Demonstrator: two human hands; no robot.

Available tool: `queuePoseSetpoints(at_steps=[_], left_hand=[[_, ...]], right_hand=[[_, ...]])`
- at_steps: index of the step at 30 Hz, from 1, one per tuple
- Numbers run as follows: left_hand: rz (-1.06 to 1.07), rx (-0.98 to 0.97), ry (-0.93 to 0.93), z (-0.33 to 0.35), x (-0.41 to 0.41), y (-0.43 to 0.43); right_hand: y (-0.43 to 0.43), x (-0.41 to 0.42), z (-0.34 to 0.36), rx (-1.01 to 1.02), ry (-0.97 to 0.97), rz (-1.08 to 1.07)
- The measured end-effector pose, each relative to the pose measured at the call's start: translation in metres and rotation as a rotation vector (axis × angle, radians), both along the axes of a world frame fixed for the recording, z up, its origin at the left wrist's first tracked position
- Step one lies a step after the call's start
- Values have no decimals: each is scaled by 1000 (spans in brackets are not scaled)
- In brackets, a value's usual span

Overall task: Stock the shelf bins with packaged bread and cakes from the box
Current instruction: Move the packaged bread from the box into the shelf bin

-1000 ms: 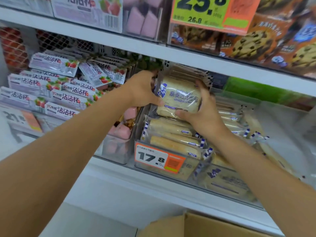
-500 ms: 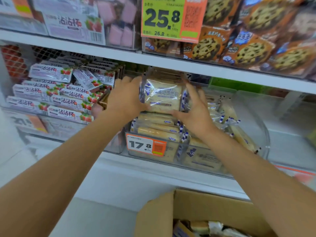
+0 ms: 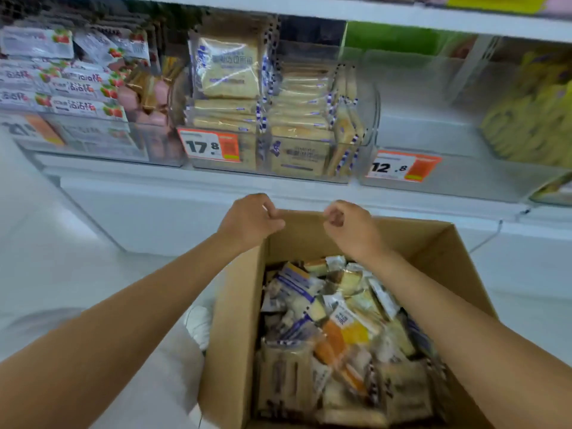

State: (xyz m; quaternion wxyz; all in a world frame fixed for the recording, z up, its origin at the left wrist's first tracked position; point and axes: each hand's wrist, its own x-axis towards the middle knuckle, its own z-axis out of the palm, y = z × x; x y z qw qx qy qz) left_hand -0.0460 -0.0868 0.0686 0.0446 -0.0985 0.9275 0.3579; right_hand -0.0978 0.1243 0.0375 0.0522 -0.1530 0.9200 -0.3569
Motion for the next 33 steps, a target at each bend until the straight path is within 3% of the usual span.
queuePoseSetpoints(at_steps=[3, 8, 16, 17, 19, 23, 26, 30, 33], left_hand=[[26, 32, -82, -39, 19, 16], [122, 67, -14, -64, 28, 18], [88, 57, -21, -67, 28, 15], [94, 61, -17, -68, 27, 14], [103, 64, -12, -68, 27, 14], [101, 83, -26, -66, 26, 14], [117, 137, -22, -57, 26, 15], [139, 352, -140, -38, 30, 33], [116, 751, -328, -27, 34, 48]], right_hand=[[41, 26, -54, 191, -190, 23], [52, 41, -139, 372, -169, 205], [15, 13, -214, 772, 229, 686], [15, 8, -215, 738, 293, 678], [19, 2, -206, 459, 274, 500], [34, 6, -132, -172, -391, -19], [58, 6, -92, -546, -716, -192], [75, 16, -54, -783, -858, -195], [70, 24, -30, -787, -890, -112]])
